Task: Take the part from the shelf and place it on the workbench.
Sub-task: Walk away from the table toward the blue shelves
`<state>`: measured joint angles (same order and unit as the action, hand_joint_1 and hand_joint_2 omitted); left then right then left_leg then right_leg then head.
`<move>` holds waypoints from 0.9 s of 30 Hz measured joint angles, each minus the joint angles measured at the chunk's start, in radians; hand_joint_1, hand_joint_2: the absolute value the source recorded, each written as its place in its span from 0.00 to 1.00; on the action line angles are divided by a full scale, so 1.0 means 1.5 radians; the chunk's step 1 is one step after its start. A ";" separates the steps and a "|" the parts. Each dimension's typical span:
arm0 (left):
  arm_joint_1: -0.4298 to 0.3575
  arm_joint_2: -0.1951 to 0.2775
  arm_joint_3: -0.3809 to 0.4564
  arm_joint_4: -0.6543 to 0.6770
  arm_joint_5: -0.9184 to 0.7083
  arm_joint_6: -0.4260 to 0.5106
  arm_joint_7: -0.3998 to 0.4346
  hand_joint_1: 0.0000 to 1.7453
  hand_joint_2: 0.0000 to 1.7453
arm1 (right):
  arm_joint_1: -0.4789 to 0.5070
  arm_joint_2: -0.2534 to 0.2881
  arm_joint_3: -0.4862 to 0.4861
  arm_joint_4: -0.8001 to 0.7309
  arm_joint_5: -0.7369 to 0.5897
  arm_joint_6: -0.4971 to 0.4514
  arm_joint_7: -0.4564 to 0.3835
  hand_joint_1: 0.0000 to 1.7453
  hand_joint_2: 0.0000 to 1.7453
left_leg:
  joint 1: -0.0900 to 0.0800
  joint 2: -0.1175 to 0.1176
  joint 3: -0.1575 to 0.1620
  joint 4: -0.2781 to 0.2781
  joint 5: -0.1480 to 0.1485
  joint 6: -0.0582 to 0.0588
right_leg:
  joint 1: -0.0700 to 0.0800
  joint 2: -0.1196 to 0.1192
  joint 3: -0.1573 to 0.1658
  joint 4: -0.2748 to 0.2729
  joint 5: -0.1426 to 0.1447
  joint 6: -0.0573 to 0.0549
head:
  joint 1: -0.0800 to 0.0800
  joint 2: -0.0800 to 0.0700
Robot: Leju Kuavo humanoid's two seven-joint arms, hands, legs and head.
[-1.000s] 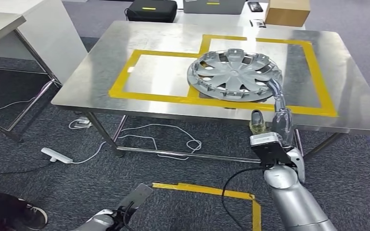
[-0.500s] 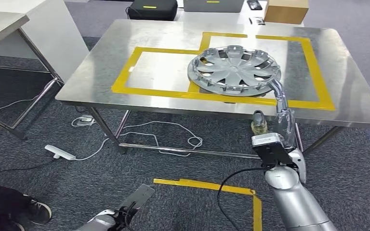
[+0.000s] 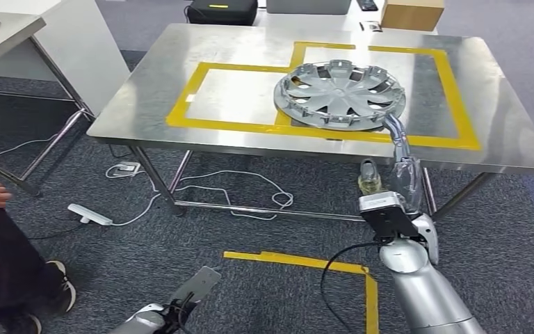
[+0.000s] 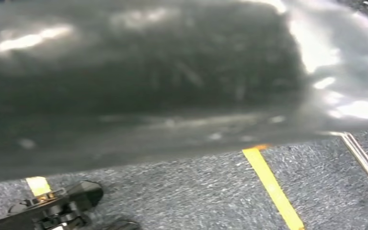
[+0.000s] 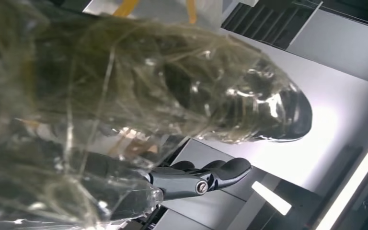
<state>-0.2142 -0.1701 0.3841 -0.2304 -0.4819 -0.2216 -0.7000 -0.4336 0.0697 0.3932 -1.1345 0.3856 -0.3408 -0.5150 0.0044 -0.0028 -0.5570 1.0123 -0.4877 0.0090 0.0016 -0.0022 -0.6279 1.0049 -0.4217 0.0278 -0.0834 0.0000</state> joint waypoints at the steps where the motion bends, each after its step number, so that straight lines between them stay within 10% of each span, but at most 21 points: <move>1: 0.001 0.000 0.000 0.000 0.000 0.000 0.000 0.00 0.00 | 0.000 0.000 0.000 0.000 0.000 0.000 0.000 0.00 0.00 | 0.000 0.001 -0.002 -0.001 0.004 0.005 | -0.001 0.000 -0.005 0.005 -0.005 0.004 | 0.000 0.000; 7: 0.001 -0.001 -0.001 0.000 0.000 0.000 0.000 0.00 0.00 | 0.002 0.000 0.000 0.004 -0.001 0.001 0.000 0.00 0.00 | 0.002 0.003 -0.024 -0.003 0.023 0.019 | -0.004 0.001 -0.075 0.191 -0.108 0.016 | 0.004 0.000; 13: 0.000 -0.002 -0.001 0.000 0.000 0.000 0.000 0.00 0.00 | -0.001 0.000 0.000 0.005 -0.001 0.001 0.000 0.00 0.00 | -0.001 0.001 -0.035 -0.001 0.034 0.006 | 0.001 0.001 0.051 -0.004 -0.046 0.000 | 0.004 0.000; 17: 0.001 -0.002 -0.003 0.000 0.000 0.000 0.000 0.00 0.00 | -0.001 0.000 0.000 0.005 0.000 0.002 -0.001 0.00 0.00 | 0.000 0.001 -0.047 0.015 0.023 -0.009 | -0.002 0.001 0.049 -0.013 -0.034 -0.016 | 0.002 0.000; 22: 0.002 -0.001 -0.005 0.000 0.002 0.000 0.000 0.00 0.00 | 0.001 0.000 0.000 0.006 0.000 0.002 -0.001 0.00 0.00 | 0.004 0.001 -0.110 0.184 -0.064 -0.021 | -0.002 -0.001 0.035 -0.013 -0.022 -0.024 | 0.000 0.000; 27: 0.001 -0.001 -0.005 0.000 0.002 0.000 0.000 0.00 0.00 | 0.001 0.000 0.000 0.006 0.000 0.002 -0.001 0.00 0.00 | 0.002 0.000 -0.014 0.022 0.007 -0.011 | 0.001 0.001 0.026 -0.005 -0.018 -0.018 | 0.000 0.000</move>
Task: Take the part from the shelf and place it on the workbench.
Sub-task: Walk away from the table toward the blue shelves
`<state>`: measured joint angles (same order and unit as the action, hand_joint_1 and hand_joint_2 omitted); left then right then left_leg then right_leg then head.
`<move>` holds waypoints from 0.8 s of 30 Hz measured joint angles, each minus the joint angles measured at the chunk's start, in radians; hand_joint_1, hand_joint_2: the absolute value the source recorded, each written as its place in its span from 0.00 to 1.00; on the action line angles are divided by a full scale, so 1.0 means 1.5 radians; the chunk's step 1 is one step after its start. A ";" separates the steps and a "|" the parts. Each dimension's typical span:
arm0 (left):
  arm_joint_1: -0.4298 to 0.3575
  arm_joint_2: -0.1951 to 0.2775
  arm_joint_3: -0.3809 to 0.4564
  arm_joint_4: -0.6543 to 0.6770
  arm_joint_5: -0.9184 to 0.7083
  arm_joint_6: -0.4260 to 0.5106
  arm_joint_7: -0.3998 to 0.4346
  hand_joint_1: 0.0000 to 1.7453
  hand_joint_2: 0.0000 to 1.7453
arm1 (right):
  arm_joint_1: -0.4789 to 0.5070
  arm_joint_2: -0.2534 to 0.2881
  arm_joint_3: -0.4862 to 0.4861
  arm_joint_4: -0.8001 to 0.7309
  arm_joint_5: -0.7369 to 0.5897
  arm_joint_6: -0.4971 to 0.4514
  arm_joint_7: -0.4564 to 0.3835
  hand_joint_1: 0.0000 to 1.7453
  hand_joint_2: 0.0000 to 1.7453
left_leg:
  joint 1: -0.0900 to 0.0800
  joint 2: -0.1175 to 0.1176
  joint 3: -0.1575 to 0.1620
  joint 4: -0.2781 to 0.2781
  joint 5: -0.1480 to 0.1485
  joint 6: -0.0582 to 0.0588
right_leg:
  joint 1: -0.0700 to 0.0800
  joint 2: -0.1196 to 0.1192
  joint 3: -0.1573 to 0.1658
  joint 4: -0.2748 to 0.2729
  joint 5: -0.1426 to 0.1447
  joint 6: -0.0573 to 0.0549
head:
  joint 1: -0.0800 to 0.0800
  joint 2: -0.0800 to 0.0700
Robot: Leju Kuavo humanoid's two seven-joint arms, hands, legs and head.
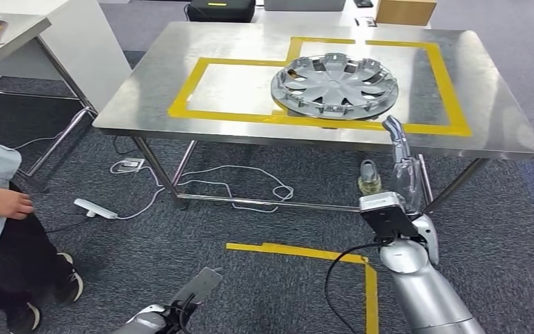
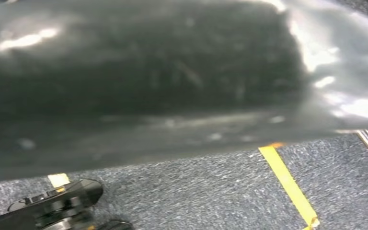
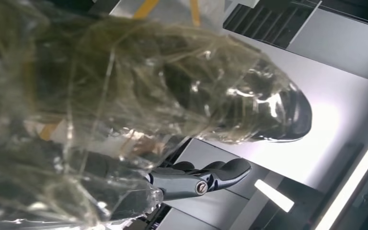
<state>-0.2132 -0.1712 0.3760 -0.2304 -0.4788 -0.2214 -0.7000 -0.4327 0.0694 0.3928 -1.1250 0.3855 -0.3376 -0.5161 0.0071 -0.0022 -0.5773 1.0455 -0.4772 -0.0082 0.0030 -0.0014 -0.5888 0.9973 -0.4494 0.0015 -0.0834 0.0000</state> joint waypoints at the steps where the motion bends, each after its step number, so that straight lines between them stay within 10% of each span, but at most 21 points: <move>1: -0.001 0.000 0.000 0.000 0.000 0.000 0.000 0.00 0.00 | 0.000 0.000 0.000 0.000 0.000 0.000 0.000 0.00 0.00 | -0.001 0.000 0.008 -0.018 0.002 0.003 | 0.001 0.000 -0.003 0.001 0.001 0.003 | 0.000 0.000; 5: -0.001 -0.001 -0.001 0.000 0.000 0.000 0.000 0.00 0.00 | -0.001 0.000 0.000 0.000 0.000 0.000 0.000 0.00 0.00 | 0.000 0.001 0.003 -0.027 0.011 0.020 | 0.001 0.000 -0.016 0.010 -0.004 0.019 | 0.002 0.000; 9: -0.002 -0.003 -0.003 0.000 0.002 0.000 0.000 0.00 0.00 | 0.001 0.000 0.000 0.000 0.000 0.000 0.000 0.00 0.00 | 0.002 0.002 -0.010 -0.029 0.022 0.030 | -0.004 0.001 -0.082 0.165 -0.090 0.033 | 0.006 0.000; 11: -0.002 -0.002 -0.004 0.000 0.002 0.000 0.000 0.00 0.00 | 0.003 -0.001 0.000 0.000 0.000 0.000 0.001 0.00 0.00 | 0.001 0.003 -0.017 -0.029 0.027 0.029 | -0.004 0.001 -0.088 0.195 -0.095 0.034 | 0.006 0.000; 16: -0.003 -0.003 -0.006 0.000 0.003 -0.001 0.000 0.00 0.00 | 0.000 -0.001 0.000 -0.001 0.001 0.000 0.001 0.00 0.00 | -0.002 0.001 -0.024 -0.027 0.035 0.019 | -0.002 0.001 0.025 0.003 -0.025 0.024 | 0.005 0.000; 20: -0.003 -0.004 -0.007 0.000 0.004 -0.002 0.000 0.00 0.00 | 0.000 -0.002 0.000 -0.001 0.001 0.001 0.001 0.00 0.00 | -0.001 0.001 -0.033 -0.019 0.033 0.004 | -0.004 0.002 0.024 -0.006 -0.017 0.007 | 0.005 0.000; 24: -0.004 -0.003 -0.007 0.000 0.004 -0.002 0.000 0.00 0.00 | -0.001 -0.002 0.000 -0.001 0.001 0.003 0.001 0.00 0.00 | 0.002 0.000 -0.086 0.120 -0.055 -0.007 | -0.005 -0.001 0.012 -0.009 -0.005 -0.006 | 0.001 0.000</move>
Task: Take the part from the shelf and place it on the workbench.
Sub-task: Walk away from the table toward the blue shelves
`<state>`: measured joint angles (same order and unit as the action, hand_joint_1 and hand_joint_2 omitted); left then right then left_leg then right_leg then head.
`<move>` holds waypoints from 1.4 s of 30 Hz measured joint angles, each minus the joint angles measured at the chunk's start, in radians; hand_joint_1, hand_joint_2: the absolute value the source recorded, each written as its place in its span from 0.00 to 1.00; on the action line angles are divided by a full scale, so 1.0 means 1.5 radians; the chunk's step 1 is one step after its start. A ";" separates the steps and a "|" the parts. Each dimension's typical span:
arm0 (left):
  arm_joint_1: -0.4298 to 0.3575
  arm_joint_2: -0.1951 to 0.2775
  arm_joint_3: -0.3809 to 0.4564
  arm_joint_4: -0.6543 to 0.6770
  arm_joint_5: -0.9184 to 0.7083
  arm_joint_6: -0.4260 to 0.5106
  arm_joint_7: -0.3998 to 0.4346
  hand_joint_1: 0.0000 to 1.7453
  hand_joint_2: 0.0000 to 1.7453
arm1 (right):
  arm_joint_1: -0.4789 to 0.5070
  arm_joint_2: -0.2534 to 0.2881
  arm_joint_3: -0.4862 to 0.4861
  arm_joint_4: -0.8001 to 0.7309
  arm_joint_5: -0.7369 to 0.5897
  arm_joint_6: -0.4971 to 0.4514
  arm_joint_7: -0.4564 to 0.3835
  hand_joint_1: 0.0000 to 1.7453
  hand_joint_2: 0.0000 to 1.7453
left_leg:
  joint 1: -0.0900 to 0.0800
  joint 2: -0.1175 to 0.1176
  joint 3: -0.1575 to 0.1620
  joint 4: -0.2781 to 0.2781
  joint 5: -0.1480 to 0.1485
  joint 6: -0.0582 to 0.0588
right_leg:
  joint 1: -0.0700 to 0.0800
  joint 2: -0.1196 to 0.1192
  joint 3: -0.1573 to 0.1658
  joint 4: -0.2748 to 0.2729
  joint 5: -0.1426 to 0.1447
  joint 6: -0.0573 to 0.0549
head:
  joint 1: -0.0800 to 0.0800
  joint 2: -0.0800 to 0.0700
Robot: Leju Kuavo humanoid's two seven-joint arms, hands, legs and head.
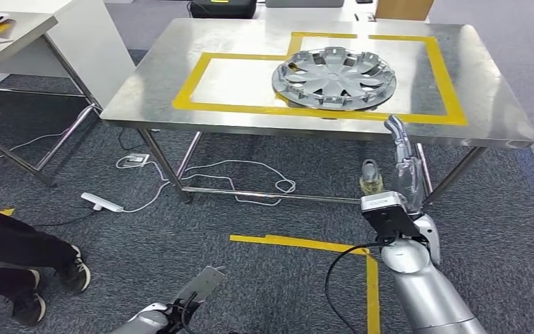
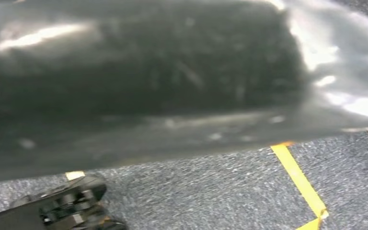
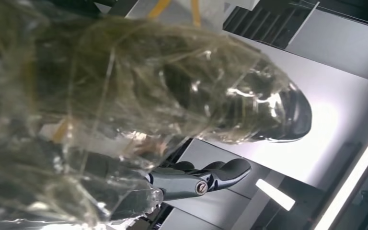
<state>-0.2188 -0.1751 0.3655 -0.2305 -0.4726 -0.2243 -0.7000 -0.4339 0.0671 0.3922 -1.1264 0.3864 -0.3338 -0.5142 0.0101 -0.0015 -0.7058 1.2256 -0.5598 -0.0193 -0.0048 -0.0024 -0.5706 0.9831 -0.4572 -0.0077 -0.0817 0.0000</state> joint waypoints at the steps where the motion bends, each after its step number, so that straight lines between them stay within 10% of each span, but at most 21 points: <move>1: 0.000 0.000 0.000 0.000 0.000 0.000 0.000 0.00 0.00 | 0.000 0.000 0.000 0.000 0.000 0.001 0.000 0.00 0.00 | 0.000 0.000 -0.010 0.032 -0.013 -0.001 | 0.001 0.000 -0.004 0.001 0.002 0.000 | 0.000 0.000; 3: 0.000 0.001 0.000 0.000 0.000 0.000 0.000 0.00 0.00 | 0.001 0.000 0.000 0.000 0.000 0.002 0.000 0.00 0.00 | 0.000 0.000 0.004 0.026 -0.001 0.000 | 0.001 0.000 -0.010 0.003 0.006 0.001 | 0.000 0.000; 7: -0.003 0.001 0.000 0.000 0.000 0.000 0.000 0.00 0.00 | -0.001 0.000 0.000 0.000 0.000 0.003 0.000 0.00 0.00 | -0.002 0.000 0.093 -0.127 0.054 0.010 | 0.005 0.001 -0.019 0.011 0.010 0.008 | 0.000 0.000; 11: -0.004 0.000 0.000 0.000 0.000 0.000 0.000 0.00 0.00 | -0.001 0.000 0.000 -0.001 0.000 0.004 0.001 0.00 0.00 | -0.002 0.000 0.090 -0.143 0.061 0.025 | 0.005 0.000 -0.033 0.018 0.011 0.024 | 0.001 0.000; 17: -0.006 -0.002 0.000 0.000 0.000 0.000 0.000 0.00 0.00 | 0.000 -0.001 0.000 -0.001 0.000 0.004 0.001 0.00 0.00 | -0.001 0.002 0.071 -0.146 0.078 0.038 | 0.000 0.001 -0.106 0.205 -0.091 0.039 | 0.006 0.000; 23: -0.007 -0.003 0.000 0.000 0.001 0.000 0.000 0.00 0.00 | -0.004 -0.001 0.000 -0.002 0.001 0.004 0.002 0.00 0.00 | -0.004 0.001 0.060 -0.143 0.089 0.024 | 0.003 0.002 0.016 0.011 -0.023 0.028 | 0.006 0.000; 27: -0.007 -0.003 -0.001 0.000 0.005 0.000 0.000 0.00 0.00 | -0.003 -0.001 0.000 -0.003 0.001 0.004 0.002 0.00 0.00 | -0.003 0.001 0.050 -0.132 0.083 0.009 | 0.001 0.002 0.013 0.005 -0.013 0.011 | 0.004 0.000; 32: -0.004 -0.002 0.000 0.000 0.014 0.003 0.000 0.00 0.00 | 0.000 -0.001 0.000 -0.003 0.002 0.004 0.003 0.00 0.00 | 0.000 0.001 -0.020 0.044 -0.006 -0.003 | 0.001 0.000 0.003 0.003 -0.004 0.000 | 0.002 0.000; 37: -0.003 0.002 0.001 0.000 0.020 0.013 0.000 0.00 0.00 | 0.001 -0.001 0.000 -0.004 0.002 0.004 0.005 0.00 0.00 | -0.001 0.000 0.071 -0.113 0.068 0.006 | 0.004 0.001 -0.002 0.009 -0.002 0.005 | 0.002 0.000; 42: 0.000 0.003 0.002 0.000 0.024 0.017 0.000 0.00 0.00 | 0.001 -0.001 0.000 -0.003 0.000 0.004 0.006 0.00 0.00 | -0.001 0.000 0.078 -0.145 0.073 0.025 | 0.005 0.001 -0.018 0.019 -0.007 0.021 | 0.004 0.000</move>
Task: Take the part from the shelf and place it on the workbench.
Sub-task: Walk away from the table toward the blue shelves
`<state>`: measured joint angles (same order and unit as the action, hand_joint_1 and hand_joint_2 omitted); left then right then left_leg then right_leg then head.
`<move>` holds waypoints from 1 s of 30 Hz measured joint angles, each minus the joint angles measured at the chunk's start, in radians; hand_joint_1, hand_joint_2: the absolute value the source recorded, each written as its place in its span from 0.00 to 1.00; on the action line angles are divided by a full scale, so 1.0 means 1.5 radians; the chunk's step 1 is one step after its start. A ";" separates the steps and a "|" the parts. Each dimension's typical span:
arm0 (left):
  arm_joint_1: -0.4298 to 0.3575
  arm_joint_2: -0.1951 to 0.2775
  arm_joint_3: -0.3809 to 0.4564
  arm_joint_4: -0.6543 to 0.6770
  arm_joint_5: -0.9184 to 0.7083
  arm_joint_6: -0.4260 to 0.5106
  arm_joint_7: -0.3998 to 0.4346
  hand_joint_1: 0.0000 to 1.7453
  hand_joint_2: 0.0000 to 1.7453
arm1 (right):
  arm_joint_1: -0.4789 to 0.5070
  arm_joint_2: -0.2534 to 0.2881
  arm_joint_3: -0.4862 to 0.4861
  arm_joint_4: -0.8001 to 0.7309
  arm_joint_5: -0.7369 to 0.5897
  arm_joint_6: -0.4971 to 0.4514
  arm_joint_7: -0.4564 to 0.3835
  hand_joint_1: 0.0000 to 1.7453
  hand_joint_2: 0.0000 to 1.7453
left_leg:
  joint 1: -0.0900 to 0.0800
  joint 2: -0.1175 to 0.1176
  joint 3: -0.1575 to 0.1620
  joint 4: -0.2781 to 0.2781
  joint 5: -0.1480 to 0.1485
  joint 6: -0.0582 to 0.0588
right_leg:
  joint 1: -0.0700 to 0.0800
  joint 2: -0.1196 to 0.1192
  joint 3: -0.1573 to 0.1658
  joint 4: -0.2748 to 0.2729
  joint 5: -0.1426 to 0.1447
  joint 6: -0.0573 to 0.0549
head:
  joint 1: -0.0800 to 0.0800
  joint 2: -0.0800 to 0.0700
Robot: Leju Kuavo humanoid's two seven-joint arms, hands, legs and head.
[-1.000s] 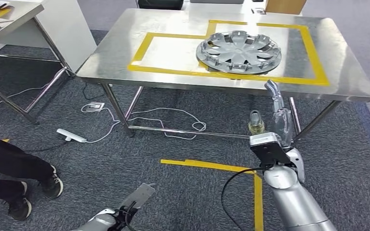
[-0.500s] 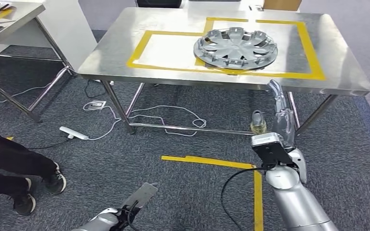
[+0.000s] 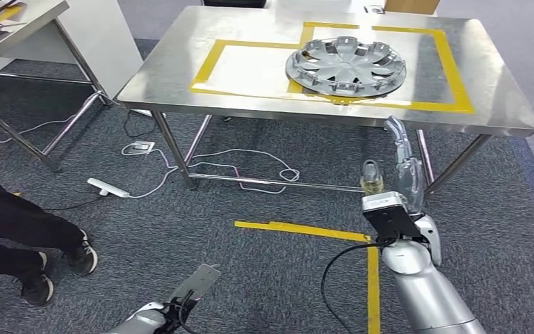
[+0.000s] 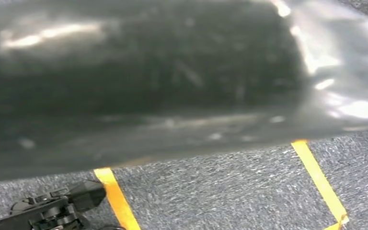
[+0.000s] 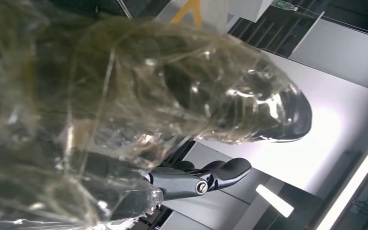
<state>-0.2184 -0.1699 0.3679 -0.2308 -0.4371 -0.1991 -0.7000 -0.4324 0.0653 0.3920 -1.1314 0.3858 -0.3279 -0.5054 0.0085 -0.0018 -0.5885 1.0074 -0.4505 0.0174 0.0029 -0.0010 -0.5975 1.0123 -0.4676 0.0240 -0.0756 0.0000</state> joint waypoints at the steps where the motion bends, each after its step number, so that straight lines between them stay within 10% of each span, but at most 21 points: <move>1: 0.000 0.000 0.000 0.000 0.000 0.000 0.000 0.00 0.00 | 0.000 0.000 0.000 0.000 0.000 0.000 0.000 0.00 0.00 | 0.002 0.000 0.000 -0.002 0.002 0.004 | -0.001 0.000 -0.011 0.021 -0.014 0.003 | 0.001 0.000; 4: 0.001 -0.001 0.000 0.000 0.000 0.000 0.000 0.00 0.00 | 0.001 0.000 0.000 0.003 -0.001 0.000 0.000 0.00 0.00 | 0.002 0.001 -0.004 -0.003 0.005 0.008 | -0.004 0.000 -0.071 0.153 -0.077 0.010 | 0.004 0.000; 6: 0.003 0.000 0.001 0.000 0.000 0.000 0.000 0.00 0.00 | 0.005 0.000 0.000 0.005 -0.002 0.000 0.000 0.00 0.00 | 0.002 0.001 -0.005 -0.002 0.006 0.009 | -0.004 0.000 -0.086 0.187 -0.079 0.012 | 0.004 0.000; 11: 0.003 -0.001 0.001 0.000 0.000 0.000 0.000 0.00 0.00 | 0.002 0.000 0.000 0.005 -0.002 0.000 -0.001 0.00 0.00 | -0.001 0.000 -0.006 0.000 0.008 0.001 | -0.002 0.001 0.014 -0.001 0.001 0.004 | 0.003 0.000; 16: 0.004 0.000 0.001 0.000 0.000 0.000 0.000 0.00 0.00 | 0.001 0.000 0.000 0.006 -0.002 0.000 -0.001 0.00 0.00 | -0.001 0.000 -0.020 0.021 -0.007 -0.016 | -0.005 0.002 0.015 -0.012 0.006 -0.012 | 0.000 0.000; 21: 0.009 0.001 0.001 0.000 0.000 0.001 0.000 0.00 0.00 | 0.004 0.000 0.000 0.008 -0.003 0.000 -0.002 0.00 0.00 | 0.001 0.000 -0.091 0.194 -0.085 -0.024 | -0.004 0.000 0.012 -0.013 0.009 -0.019 | -0.002 0.000; 25: 0.010 0.003 0.000 0.000 -0.001 0.006 0.000 0.00 0.00 | 0.005 0.000 0.000 0.009 -0.005 0.000 -0.005 0.00 0.00 | 0.000 0.000 -0.016 0.052 -0.013 -0.015 | -0.001 0.001 0.011 -0.009 0.009 -0.017 | -0.001 0.000; 30: 0.011 0.004 -0.001 -0.001 -0.005 0.015 0.000 0.00 0.00 | 0.006 0.000 -0.001 0.009 -0.007 -0.001 -0.006 0.00 0.00 | -0.001 0.000 0.002 0.001 -0.003 -0.001 | 0.001 0.001 0.001 -0.006 0.009 -0.002 | -0.001 0.000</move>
<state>-0.2021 -0.1636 0.3671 -0.2316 -0.4438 -0.1769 -0.7000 -0.4240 0.0654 0.3909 -1.1175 0.3757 -0.3287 -0.5148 0.0064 -0.0021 -0.5851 1.0085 -0.4546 0.0153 0.0039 0.0003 -0.5967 1.0028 -0.4536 0.0209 -0.0769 0.0000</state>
